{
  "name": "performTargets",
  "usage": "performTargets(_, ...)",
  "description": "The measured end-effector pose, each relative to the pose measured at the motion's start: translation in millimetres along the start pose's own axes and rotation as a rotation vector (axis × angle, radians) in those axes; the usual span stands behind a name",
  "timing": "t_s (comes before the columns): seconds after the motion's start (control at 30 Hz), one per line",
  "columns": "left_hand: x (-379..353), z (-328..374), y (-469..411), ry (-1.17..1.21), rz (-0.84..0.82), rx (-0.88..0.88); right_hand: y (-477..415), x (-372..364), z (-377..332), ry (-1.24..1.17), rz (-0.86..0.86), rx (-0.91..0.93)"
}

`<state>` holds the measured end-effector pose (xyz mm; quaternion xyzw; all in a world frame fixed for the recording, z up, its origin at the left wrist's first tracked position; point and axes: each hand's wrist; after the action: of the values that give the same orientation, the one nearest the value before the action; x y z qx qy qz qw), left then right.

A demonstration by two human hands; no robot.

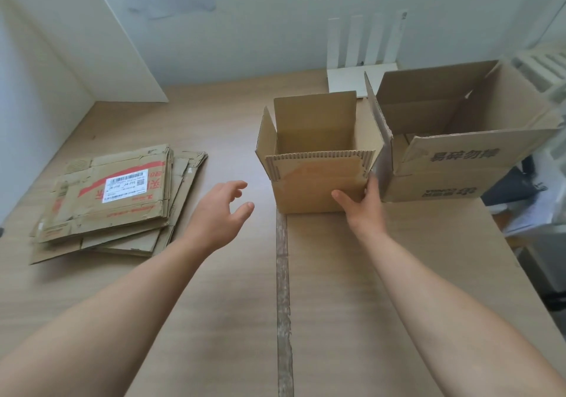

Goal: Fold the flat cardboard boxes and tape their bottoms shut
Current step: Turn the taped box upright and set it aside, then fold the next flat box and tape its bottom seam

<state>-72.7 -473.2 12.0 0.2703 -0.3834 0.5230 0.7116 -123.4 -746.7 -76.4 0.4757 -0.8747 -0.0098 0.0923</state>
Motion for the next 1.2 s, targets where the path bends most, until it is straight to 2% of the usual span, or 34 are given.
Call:
performTargets(0.4, 6.4, 1.6, 19.6, 0.072, 0.014, 0.031, -10.8, -8.8, -12.2, 0.125, 0.189, -0.182)
performTargets(0.5, 12.3, -2.1, 28.1, 0.086, 0.02, 0.051, 3.9, -8.4, -21.2, 0.148, 0.215, -0.28)
performTargets(0.6, 22.1, -9.1, 40.8, 0.03, 0.031, 0.077, 37.5, -9.0, -29.5, 0.307, 0.214, -0.293)
performTargets(0.67, 33.2, -15.2, 50.9, -0.015, 0.034, 0.094, 64.0, -15.4, -40.1, 0.444, 0.127, -0.208)
performTargets(0.77, 57.4, -23.7, 68.2, -0.099, 0.027, 0.114, 101.7, -38.2, -69.0, 0.648, -0.082, 0.033)
performTargets(0.93, 112.5, -48.8, 111.2, -0.359, -0.007, 0.115, 160.5, -99.2, -127.5, 0.997, -0.338, 0.375)
performTargets(1.07, 164.3, -84.2, 147.8, -0.509, -0.027, 0.093, 209.0, -150.2, -161.8, 1.198, -0.412, 0.576)
performTargets(1.2, 206.9, -119.6, 177.5, -0.533, -0.009, 0.12, 251.3, -192.7, -181.7, 1.305, -0.42, 0.637)
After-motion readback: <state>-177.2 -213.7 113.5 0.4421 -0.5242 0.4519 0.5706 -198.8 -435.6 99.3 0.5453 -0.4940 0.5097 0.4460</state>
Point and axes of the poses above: each hand's wrist, its own y-axis away from the middle knuckle, its own x-axis out of the back of the hand, z = x × y
